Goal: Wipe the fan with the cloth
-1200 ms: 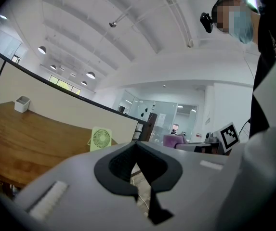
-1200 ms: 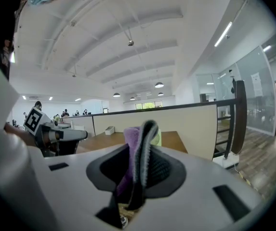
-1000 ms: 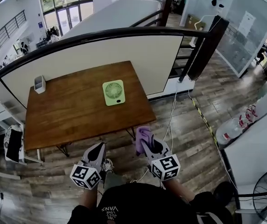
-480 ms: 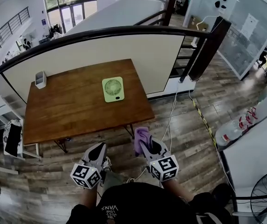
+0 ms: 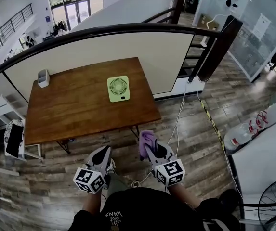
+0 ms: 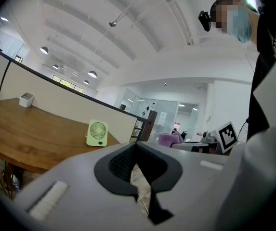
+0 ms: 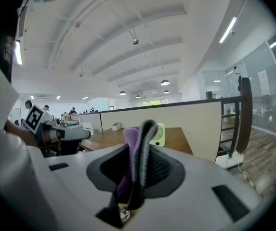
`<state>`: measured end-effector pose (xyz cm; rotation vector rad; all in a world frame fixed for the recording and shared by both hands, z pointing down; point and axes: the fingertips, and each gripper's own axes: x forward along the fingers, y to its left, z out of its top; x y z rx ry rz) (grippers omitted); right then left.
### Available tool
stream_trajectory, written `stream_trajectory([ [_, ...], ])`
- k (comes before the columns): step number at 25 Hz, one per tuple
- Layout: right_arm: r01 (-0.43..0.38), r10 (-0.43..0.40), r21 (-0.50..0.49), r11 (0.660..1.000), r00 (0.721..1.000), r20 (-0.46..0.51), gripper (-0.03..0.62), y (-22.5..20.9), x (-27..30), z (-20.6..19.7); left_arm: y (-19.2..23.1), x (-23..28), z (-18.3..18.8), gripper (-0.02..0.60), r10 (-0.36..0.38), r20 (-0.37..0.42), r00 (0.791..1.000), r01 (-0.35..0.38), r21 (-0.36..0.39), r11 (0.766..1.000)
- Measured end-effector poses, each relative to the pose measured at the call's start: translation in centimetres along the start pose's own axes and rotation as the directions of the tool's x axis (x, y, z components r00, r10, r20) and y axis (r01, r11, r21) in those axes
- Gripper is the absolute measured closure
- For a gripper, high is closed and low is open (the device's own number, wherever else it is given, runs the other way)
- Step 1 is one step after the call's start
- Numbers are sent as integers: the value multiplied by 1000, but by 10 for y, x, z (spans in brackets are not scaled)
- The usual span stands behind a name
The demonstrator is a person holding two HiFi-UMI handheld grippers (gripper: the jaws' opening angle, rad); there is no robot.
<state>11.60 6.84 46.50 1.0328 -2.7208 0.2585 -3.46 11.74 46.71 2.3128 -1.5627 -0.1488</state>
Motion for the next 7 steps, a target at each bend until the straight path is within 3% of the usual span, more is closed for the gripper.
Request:
stream_trajectory([
  [7,4,-4,10,1000,1000,-7,500,-4,4,-4,5,4,-5,571,9,-12,1000,-9,-17,1000],
])
